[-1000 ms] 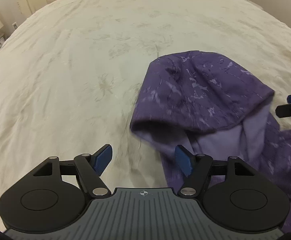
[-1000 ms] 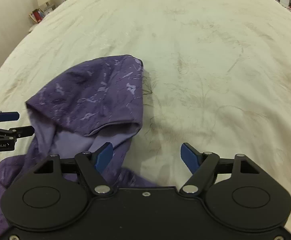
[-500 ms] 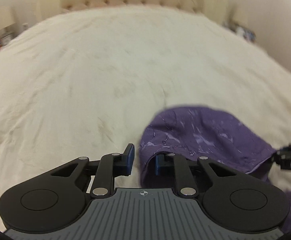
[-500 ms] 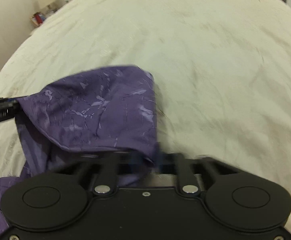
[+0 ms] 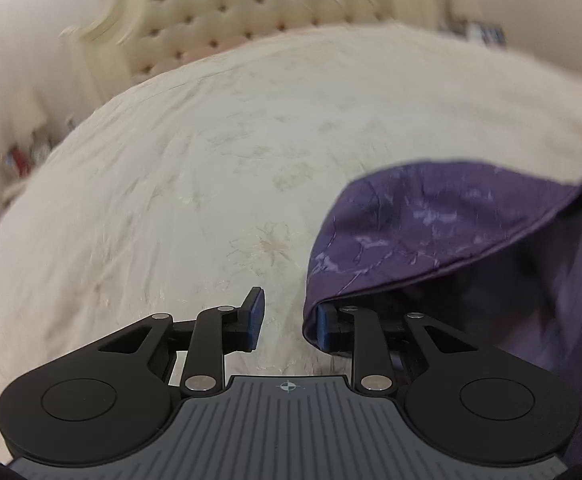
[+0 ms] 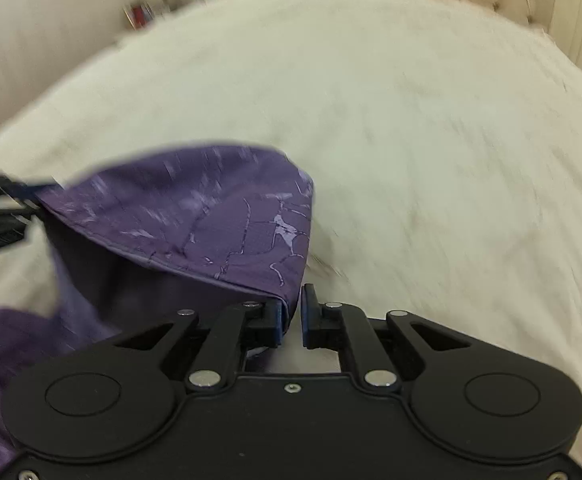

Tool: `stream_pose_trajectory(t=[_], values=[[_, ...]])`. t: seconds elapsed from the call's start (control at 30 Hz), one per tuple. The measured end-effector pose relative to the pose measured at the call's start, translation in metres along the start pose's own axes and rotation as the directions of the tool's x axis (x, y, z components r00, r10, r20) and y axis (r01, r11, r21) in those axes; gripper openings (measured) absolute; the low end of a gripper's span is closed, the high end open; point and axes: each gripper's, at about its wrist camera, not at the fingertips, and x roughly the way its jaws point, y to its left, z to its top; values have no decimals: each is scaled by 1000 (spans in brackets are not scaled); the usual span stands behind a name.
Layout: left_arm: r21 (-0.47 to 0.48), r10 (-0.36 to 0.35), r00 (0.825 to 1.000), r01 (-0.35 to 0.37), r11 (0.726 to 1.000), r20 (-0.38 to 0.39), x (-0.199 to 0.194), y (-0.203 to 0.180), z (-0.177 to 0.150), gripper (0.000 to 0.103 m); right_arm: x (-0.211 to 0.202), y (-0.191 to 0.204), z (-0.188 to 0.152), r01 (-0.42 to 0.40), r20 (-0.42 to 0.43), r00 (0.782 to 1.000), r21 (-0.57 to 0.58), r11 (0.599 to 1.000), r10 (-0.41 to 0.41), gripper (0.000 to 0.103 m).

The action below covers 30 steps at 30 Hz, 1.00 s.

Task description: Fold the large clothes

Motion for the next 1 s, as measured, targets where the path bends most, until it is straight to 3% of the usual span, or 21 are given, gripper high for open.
stream_pose_trajectory(t=[0.03, 0.07, 0.17, 0.27, 0.37, 0.43, 0.5, 0.6, 0.7, 0.83, 0.87, 1.0], values=[[40, 19, 1000, -18, 999, -25, 6, -5, -2, 27, 7, -1, -3, 9, -17, 1000, -24, 1000, -9, 13], [79, 27, 998, -23, 997, -56, 14, -9, -4, 28, 14, -2, -5, 16, -37, 999, -30, 999, -17, 20], [176, -12, 972, 55, 983, -235, 41, -17, -20, 31, 32, -12, -15, 20, -113, 993, 25, 999, -17, 41], [266, -27, 974, 88, 960, -225, 36, -20, -23, 32, 36, -17, -21, 16, -127, 992, 46, 999, -10, 49], [286, -102, 967, 169, 943, -234, 23, -12, -15, 33, 31, -21, -16, 6, -122, 993, 61, 998, 1, 57], [241, -192, 949, 253, 937, -249, 11, 2, -11, 42, 22, -22, -8, -53, -106, 992, 77, 996, 61, 59], [187, -267, 927, 320, 929, -263, -1, 17, -12, 56, 8, -27, -10, -97, -92, 990, 80, 992, 104, 74], [111, -319, 910, 357, 927, -265, -17, 38, -14, 56, -13, -34, -14, -145, -80, 985, 73, 987, 151, 74], [-58, -381, 903, 377, 924, -197, -25, 60, -2, 56, -26, -43, -12, -187, -34, 981, 105, 977, 191, 74], [-279, -448, 890, 411, 868, -83, -10, 68, 22, 56, -19, -52, 5, -201, 30, 980, 206, 958, 199, 72], [-302, -454, 889, 415, 858, -68, -2, 64, 28, 56, -15, -54, 9, -199, 37, 980, 224, 954, 196, 71], [-296, -449, 891, 413, 861, -62, 35, 41, 47, 56, 15, -50, 27, -202, 48, 979, 270, 941, 196, 71]])
